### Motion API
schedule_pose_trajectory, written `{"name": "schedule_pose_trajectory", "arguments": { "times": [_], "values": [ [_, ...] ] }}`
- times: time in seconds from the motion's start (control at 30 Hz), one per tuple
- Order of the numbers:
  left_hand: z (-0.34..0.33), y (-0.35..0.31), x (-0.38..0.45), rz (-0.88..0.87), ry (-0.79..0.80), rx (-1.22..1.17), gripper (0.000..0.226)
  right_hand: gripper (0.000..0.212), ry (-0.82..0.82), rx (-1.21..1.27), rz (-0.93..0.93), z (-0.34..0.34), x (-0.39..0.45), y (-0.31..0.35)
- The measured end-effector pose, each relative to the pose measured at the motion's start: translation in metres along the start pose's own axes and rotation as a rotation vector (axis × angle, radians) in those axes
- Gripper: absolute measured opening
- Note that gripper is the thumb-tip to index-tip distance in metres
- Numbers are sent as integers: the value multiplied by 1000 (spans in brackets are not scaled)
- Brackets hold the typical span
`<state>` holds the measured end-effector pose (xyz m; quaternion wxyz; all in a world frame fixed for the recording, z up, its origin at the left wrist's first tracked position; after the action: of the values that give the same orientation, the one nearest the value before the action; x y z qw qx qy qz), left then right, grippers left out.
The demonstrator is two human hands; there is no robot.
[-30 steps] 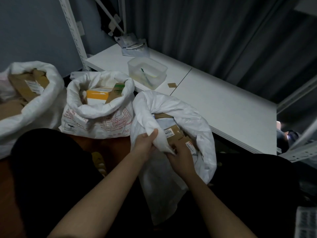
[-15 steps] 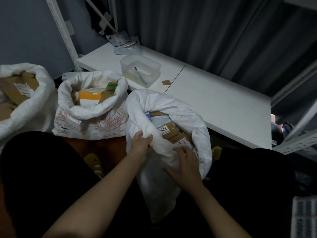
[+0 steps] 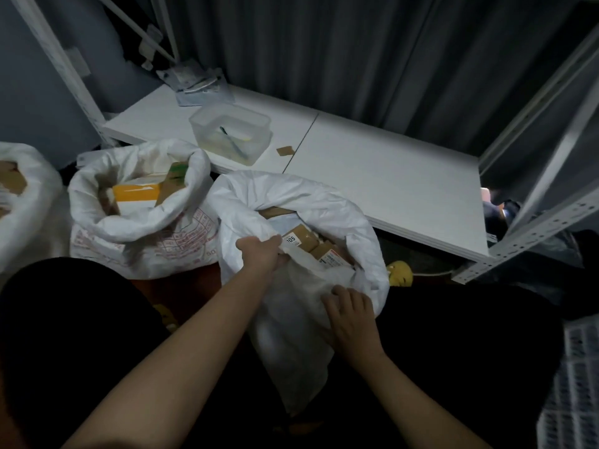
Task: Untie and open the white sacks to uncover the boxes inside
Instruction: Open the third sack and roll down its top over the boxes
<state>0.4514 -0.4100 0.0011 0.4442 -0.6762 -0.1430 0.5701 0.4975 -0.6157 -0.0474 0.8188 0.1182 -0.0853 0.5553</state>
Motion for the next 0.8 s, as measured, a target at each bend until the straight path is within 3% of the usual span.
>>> {"name": "schedule_pose_trajectory", "arguments": {
  "times": [0.07, 0.17, 0.27, 0.33, 0.4, 0.5, 0.6, 0.67, 0.73, 0.8],
  "values": [
    [-5, 0, -11, -63, 61, 138, 55, 79, 94, 63, -116, 3, 3, -15],
    [-6, 7, -33, -363, 29, 648, 51, 69, 176, 333, -220, 12, 9, -43],
    [-10, 7, -59, -1003, -187, 1000, 49, 53, 81, 544, -182, 33, 18, -63],
    [-21, 7, -57, -1402, -99, 1173, 51, 52, -19, 580, -156, 54, 27, -78],
    [-39, 1, -49, -1601, 7, 1468, 70, 52, -53, 566, -181, 75, 37, -94],
    [-70, -33, -43, -1652, 43, 1721, 81, 41, -171, 499, -183, 104, 57, -119],
    [-98, -66, -48, -1477, 272, 1727, 53, 26, -303, 460, -193, 121, 73, -136],
    [-110, -78, -49, -1319, 331, 1751, 38, 24, -335, 496, -269, 118, 75, -143],
    [-118, -85, -49, -1334, 308, 1829, 34, 30, -308, 533, -281, 113, 76, -146],
    [-121, -89, -48, -1388, 254, 1905, 34, 51, -127, 519, -236, 107, 74, -151]
  ]
}}
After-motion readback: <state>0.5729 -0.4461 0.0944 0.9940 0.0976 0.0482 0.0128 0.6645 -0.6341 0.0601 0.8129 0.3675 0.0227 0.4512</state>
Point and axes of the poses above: each hand's wrist, its own x-axis towards the middle knuckle, its own z-axis out of the back of the hand, y = z × x, the point moved 2 cm from there along x, towards the middle knuckle, and after that the axes turned 9 degrees about x, right-handed, at the moved point
